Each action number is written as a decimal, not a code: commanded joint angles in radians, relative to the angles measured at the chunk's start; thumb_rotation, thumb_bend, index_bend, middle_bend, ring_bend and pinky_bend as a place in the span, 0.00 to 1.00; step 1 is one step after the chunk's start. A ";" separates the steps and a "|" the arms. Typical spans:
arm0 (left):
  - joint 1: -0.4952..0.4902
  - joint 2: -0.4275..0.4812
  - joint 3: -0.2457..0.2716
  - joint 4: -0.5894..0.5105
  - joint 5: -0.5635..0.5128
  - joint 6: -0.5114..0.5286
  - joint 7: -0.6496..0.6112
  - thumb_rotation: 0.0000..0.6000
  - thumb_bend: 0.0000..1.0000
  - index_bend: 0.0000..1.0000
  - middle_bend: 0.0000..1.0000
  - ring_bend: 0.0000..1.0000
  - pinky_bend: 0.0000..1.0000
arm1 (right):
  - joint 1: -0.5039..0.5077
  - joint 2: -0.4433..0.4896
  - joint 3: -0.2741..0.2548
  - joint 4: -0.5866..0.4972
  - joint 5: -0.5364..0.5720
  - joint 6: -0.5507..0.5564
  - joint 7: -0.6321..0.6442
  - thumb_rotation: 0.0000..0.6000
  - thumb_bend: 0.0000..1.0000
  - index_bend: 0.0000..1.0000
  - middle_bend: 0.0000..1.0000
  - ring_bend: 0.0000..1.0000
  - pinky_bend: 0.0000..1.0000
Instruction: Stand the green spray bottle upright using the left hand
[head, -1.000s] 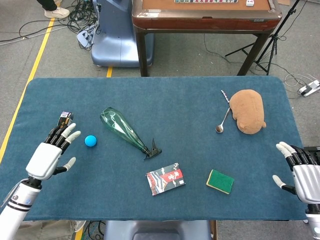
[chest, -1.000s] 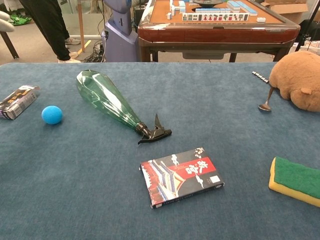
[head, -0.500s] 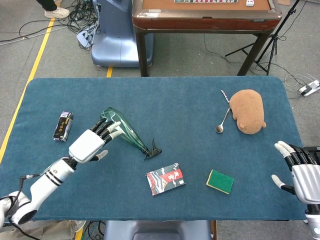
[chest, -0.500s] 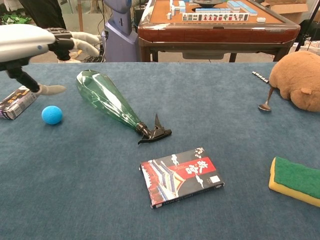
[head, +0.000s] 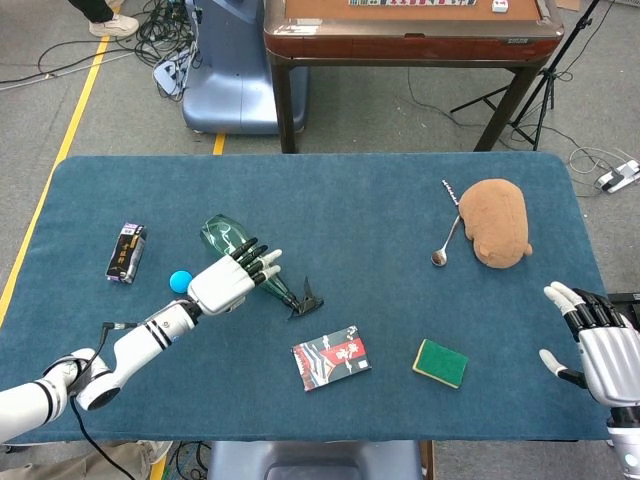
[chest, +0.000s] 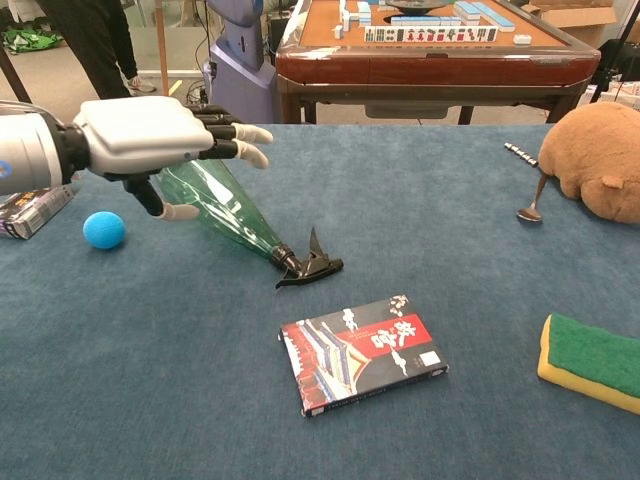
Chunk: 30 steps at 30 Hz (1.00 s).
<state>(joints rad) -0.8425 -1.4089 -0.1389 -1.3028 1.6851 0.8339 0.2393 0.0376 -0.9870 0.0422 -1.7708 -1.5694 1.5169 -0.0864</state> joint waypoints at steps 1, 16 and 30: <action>-0.029 -0.041 0.002 0.043 -0.046 -0.051 0.097 1.00 0.36 0.13 0.00 0.00 0.00 | 0.000 0.003 -0.001 -0.003 0.000 0.000 -0.001 1.00 0.18 0.17 0.18 0.12 0.16; -0.078 -0.141 -0.008 0.139 -0.212 -0.129 0.317 1.00 0.30 0.16 0.00 0.00 0.00 | -0.007 0.007 -0.005 -0.003 0.006 0.004 0.002 1.00 0.18 0.17 0.18 0.12 0.16; -0.120 -0.223 0.024 0.219 -0.234 -0.116 0.381 1.00 0.30 0.22 0.00 0.00 0.00 | -0.012 0.007 -0.008 0.016 0.013 0.004 0.026 1.00 0.18 0.17 0.18 0.12 0.16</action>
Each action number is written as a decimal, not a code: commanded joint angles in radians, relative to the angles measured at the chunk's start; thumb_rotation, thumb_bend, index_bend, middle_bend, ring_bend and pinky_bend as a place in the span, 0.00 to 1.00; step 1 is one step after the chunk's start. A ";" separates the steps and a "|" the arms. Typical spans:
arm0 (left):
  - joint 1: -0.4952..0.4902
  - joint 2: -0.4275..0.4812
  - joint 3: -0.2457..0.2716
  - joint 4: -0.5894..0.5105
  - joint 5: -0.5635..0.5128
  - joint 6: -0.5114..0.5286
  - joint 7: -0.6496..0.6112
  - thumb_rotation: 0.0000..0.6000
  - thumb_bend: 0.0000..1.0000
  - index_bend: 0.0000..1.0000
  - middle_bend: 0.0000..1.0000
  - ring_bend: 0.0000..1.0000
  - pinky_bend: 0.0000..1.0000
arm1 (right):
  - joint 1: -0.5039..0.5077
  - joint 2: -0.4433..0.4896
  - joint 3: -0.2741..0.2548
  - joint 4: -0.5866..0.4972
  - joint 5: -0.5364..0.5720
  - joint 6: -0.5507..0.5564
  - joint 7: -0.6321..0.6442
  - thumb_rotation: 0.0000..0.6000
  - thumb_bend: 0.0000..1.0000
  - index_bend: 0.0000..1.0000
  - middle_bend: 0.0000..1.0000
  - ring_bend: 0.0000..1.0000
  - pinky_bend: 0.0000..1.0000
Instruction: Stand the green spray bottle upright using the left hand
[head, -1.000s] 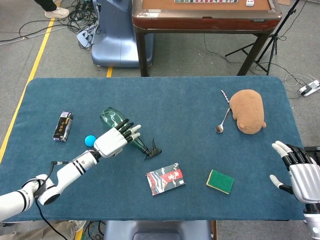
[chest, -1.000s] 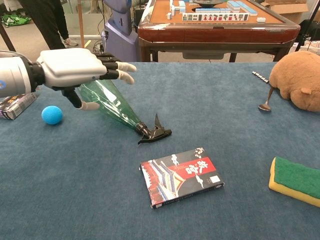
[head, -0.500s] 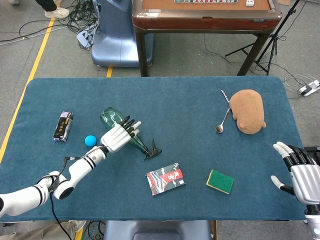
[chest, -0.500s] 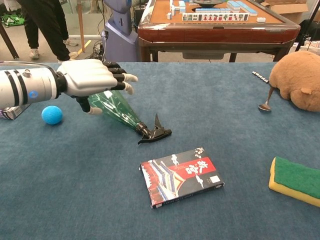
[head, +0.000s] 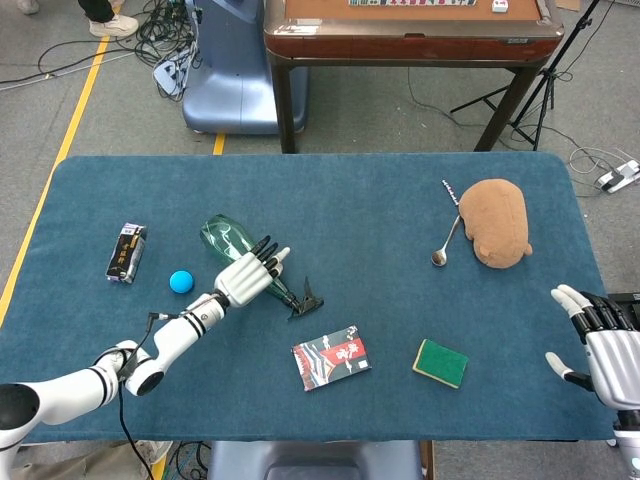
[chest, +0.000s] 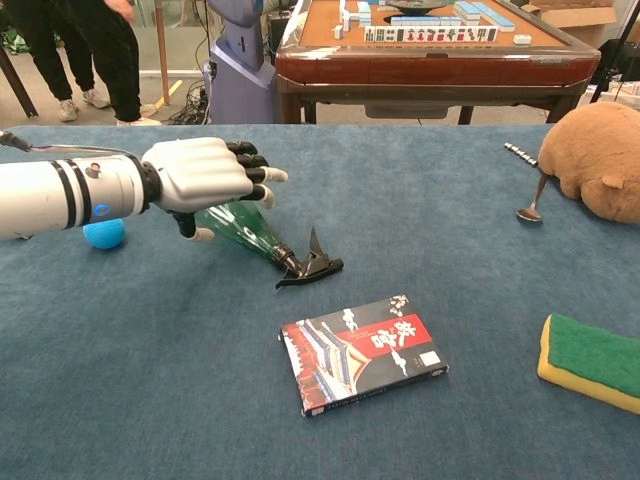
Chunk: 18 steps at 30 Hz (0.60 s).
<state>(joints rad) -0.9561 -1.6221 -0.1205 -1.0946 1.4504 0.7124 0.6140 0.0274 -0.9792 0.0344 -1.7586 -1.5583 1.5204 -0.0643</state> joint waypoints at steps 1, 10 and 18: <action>-0.010 -0.017 0.008 0.020 0.001 0.006 0.011 1.00 0.30 0.23 0.00 0.00 0.00 | -0.002 -0.001 0.000 0.006 0.003 0.001 0.007 1.00 0.18 0.17 0.18 0.12 0.16; -0.022 -0.057 0.020 0.073 -0.016 0.013 0.026 1.00 0.30 0.30 0.00 0.00 0.00 | -0.006 0.002 -0.001 0.018 0.005 0.005 0.023 1.00 0.18 0.17 0.18 0.12 0.16; -0.018 -0.083 0.034 0.116 -0.015 0.040 0.003 1.00 0.29 0.40 0.00 0.00 0.00 | -0.010 0.004 -0.002 0.016 0.004 0.010 0.023 1.00 0.18 0.17 0.18 0.12 0.16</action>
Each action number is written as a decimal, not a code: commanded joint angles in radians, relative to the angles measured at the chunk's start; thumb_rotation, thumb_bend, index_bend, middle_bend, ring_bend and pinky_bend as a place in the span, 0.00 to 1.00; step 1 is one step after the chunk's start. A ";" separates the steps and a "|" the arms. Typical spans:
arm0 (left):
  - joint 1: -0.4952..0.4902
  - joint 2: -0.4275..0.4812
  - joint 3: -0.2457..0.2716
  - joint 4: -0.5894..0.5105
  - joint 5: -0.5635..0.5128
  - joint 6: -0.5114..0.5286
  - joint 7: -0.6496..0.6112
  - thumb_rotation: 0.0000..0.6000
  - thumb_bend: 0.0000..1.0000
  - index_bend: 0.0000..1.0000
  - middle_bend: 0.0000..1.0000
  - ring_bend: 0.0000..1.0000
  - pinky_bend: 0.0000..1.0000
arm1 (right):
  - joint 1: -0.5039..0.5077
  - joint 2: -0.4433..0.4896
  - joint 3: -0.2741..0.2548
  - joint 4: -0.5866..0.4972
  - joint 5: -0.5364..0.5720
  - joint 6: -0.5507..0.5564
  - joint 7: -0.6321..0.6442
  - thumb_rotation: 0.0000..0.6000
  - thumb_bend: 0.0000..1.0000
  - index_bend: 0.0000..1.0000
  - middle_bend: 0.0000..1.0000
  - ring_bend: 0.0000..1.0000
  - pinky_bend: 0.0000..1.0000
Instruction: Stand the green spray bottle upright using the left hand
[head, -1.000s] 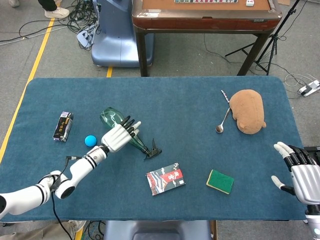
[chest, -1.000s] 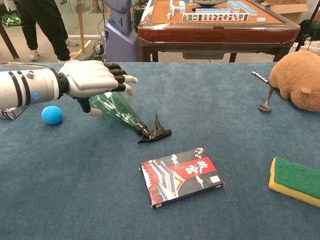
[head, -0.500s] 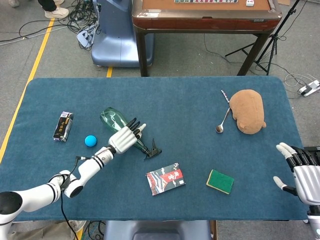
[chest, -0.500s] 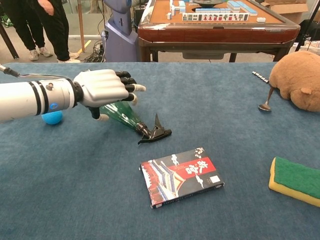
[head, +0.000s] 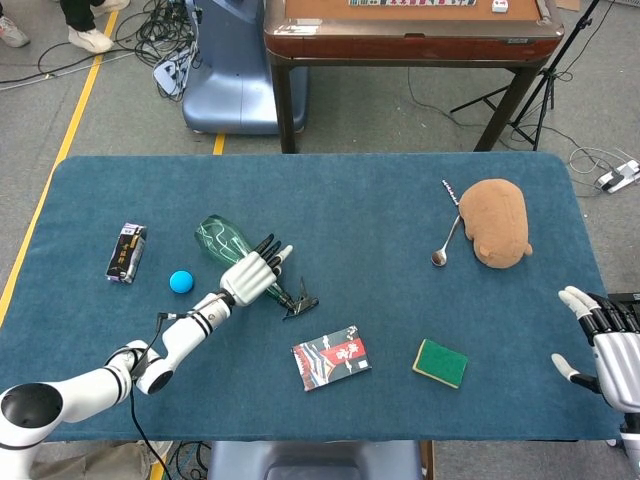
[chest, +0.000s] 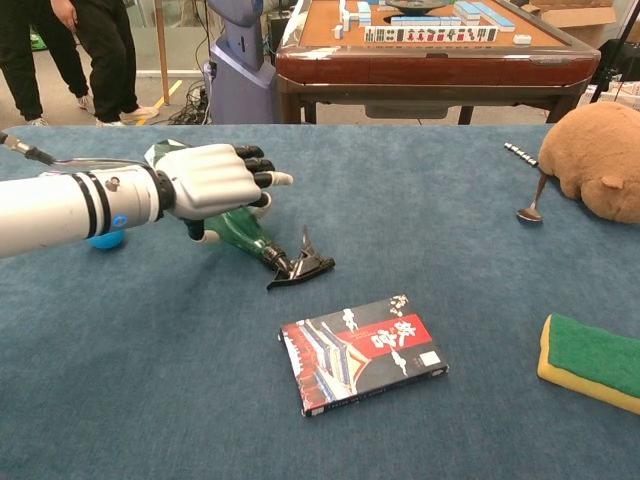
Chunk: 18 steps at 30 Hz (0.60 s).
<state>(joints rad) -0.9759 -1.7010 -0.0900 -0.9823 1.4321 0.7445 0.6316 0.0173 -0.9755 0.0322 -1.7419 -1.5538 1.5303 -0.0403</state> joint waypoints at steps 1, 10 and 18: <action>0.004 -0.005 0.006 0.004 0.007 0.016 -0.032 1.00 0.29 0.41 0.00 0.00 0.00 | -0.001 0.000 0.000 -0.001 0.000 0.001 -0.001 1.00 0.18 0.17 0.18 0.12 0.16; 0.039 0.059 -0.052 -0.103 -0.022 0.102 -0.276 1.00 0.28 0.49 0.00 0.00 0.00 | -0.005 -0.001 -0.002 -0.003 -0.004 0.008 -0.003 1.00 0.18 0.17 0.18 0.12 0.16; 0.095 0.168 -0.146 -0.270 -0.123 0.144 -0.555 1.00 0.28 0.49 0.00 0.00 0.00 | -0.005 -0.004 -0.003 0.000 -0.011 0.008 0.003 1.00 0.18 0.17 0.18 0.12 0.16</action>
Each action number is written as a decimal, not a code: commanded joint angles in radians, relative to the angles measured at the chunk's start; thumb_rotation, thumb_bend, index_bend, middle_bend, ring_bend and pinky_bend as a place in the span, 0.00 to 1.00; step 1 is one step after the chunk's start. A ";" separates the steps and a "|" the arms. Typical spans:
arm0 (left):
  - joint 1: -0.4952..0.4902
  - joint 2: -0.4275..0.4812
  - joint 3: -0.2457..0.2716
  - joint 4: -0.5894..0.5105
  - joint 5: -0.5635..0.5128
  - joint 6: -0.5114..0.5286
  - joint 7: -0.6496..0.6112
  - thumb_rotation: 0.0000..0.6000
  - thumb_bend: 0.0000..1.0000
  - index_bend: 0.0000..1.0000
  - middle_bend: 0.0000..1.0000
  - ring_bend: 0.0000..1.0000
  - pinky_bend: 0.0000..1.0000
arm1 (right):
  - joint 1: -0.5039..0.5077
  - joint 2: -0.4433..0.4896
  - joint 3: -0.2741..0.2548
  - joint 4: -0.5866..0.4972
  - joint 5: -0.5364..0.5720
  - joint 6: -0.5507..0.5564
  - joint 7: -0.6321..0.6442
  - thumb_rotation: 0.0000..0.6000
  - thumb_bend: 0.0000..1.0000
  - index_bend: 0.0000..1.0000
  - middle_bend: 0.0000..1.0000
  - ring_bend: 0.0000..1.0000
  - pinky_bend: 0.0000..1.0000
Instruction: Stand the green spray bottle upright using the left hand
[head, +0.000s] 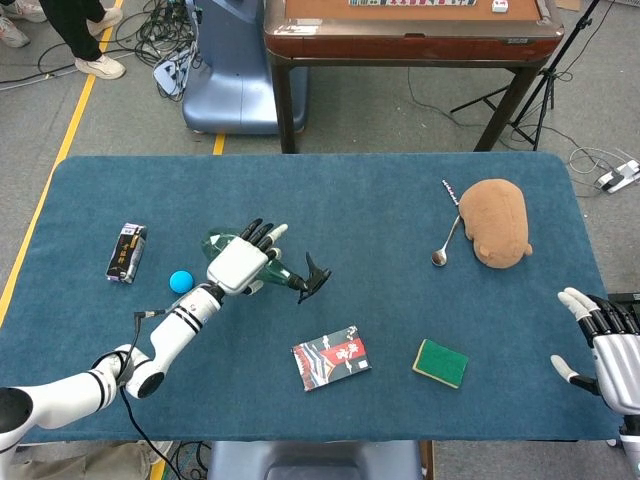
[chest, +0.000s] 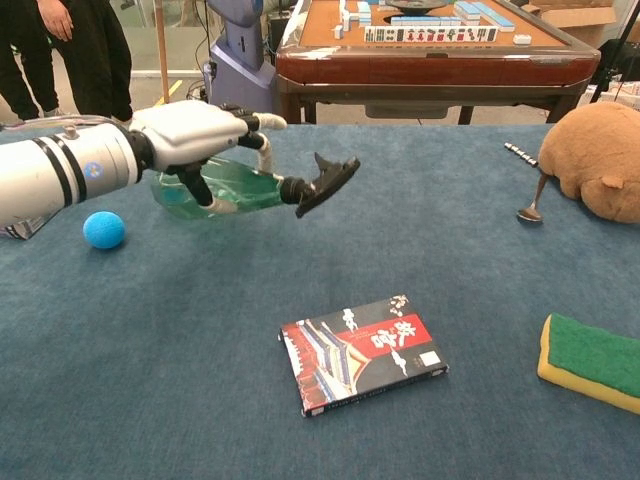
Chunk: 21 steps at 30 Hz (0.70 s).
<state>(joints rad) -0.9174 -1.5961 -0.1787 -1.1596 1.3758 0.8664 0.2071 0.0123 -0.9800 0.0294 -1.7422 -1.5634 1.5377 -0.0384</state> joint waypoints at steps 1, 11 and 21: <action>0.048 0.081 -0.076 -0.127 -0.094 0.017 -0.191 1.00 0.28 0.48 0.00 0.00 0.00 | 0.001 0.000 0.000 0.000 -0.002 0.000 0.001 1.00 0.18 0.17 0.18 0.12 0.16; 0.115 0.135 -0.173 -0.241 -0.244 -0.037 -0.587 1.00 0.27 0.48 0.00 0.00 0.00 | 0.012 -0.003 0.004 -0.007 -0.006 -0.011 -0.008 1.00 0.18 0.17 0.18 0.12 0.16; 0.132 0.126 -0.219 -0.258 -0.353 -0.109 -0.734 1.00 0.26 0.46 0.00 0.00 0.00 | 0.005 0.005 0.004 -0.020 -0.002 -0.003 -0.015 1.00 0.18 0.17 0.18 0.12 0.16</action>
<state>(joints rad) -0.7873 -1.4666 -0.3961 -1.4227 1.0229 0.7575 -0.5265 0.0178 -0.9747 0.0330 -1.7624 -1.5656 1.5349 -0.0536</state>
